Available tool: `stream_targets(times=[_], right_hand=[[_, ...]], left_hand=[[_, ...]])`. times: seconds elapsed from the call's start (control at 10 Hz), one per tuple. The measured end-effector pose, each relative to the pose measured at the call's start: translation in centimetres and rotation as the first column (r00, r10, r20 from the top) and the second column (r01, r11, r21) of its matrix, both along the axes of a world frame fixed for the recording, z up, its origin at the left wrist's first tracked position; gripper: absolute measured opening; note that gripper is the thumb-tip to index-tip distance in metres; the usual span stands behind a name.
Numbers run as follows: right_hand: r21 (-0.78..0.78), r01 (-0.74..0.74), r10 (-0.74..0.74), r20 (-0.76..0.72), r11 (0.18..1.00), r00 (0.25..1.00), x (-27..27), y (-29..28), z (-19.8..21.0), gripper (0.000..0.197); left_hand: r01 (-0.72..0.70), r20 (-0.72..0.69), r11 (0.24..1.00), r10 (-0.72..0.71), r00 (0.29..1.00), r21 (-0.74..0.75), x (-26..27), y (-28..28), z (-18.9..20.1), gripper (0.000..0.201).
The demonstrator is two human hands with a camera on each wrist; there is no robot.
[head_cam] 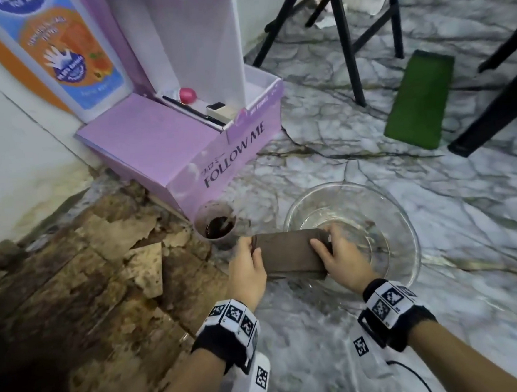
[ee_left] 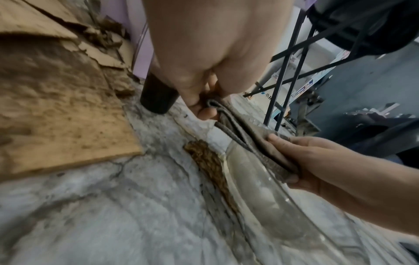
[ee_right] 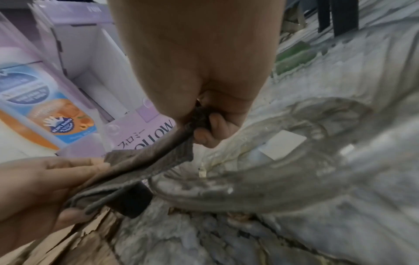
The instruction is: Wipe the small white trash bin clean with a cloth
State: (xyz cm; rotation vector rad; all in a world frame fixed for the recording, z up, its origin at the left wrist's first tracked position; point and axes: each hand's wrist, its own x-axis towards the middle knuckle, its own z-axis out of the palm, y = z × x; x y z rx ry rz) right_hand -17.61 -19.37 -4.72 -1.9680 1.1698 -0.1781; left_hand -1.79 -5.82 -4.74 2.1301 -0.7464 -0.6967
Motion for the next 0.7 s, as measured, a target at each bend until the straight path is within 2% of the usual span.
stream_targets(times=[0.1, 0.2, 0.4, 0.5, 0.6, 0.7], right_hand=[[0.004, 0.007, -0.007, 0.010, 1.000, 1.000, 0.1, 0.1, -1.1, 0.026], [0.024, 0.004, -0.004, 0.001, 1.000, 1.000, 0.2, 0.2, -2.0, 0.021], [-0.022, 0.051, -0.052, -0.018, 0.998, 0.999, 0.0, 0.7, -2.9, 0.035], [-0.036, 0.063, -0.064, -0.024, 0.997, 0.998, -0.3, 0.8, -2.6, 0.036], [-0.170, 0.106, -0.097, 0.056, 0.980, 0.994, -0.5, 0.8, -1.7, 0.026], [-0.204, 0.138, -0.110, 0.143, 0.969, 0.984, -0.4, 1.4, 0.7, 0.019]], left_hand=[[-0.043, -0.029, 0.999, 0.044, 0.999, 0.019, -0.7, -0.2, -1.2, 0.005], [-0.081, -0.078, 0.995, 0.086, 0.993, 0.065, -1.2, -0.7, -2.1, 0.010], [-0.138, -0.148, 0.988, 0.147, 0.978, 0.073, -1.3, -1.0, -1.9, 0.030], [-0.123, -0.146, 0.991, 0.131, 0.981, 0.061, -1.4, -0.3, -1.1, 0.036], [-0.132, -0.098, 0.991, 0.133, 0.986, 0.017, -1.0, 0.8, -0.4, 0.034], [-0.132, -0.027, 0.991, 0.131, 0.991, -0.013, -0.7, 2.4, 0.5, 0.030]])
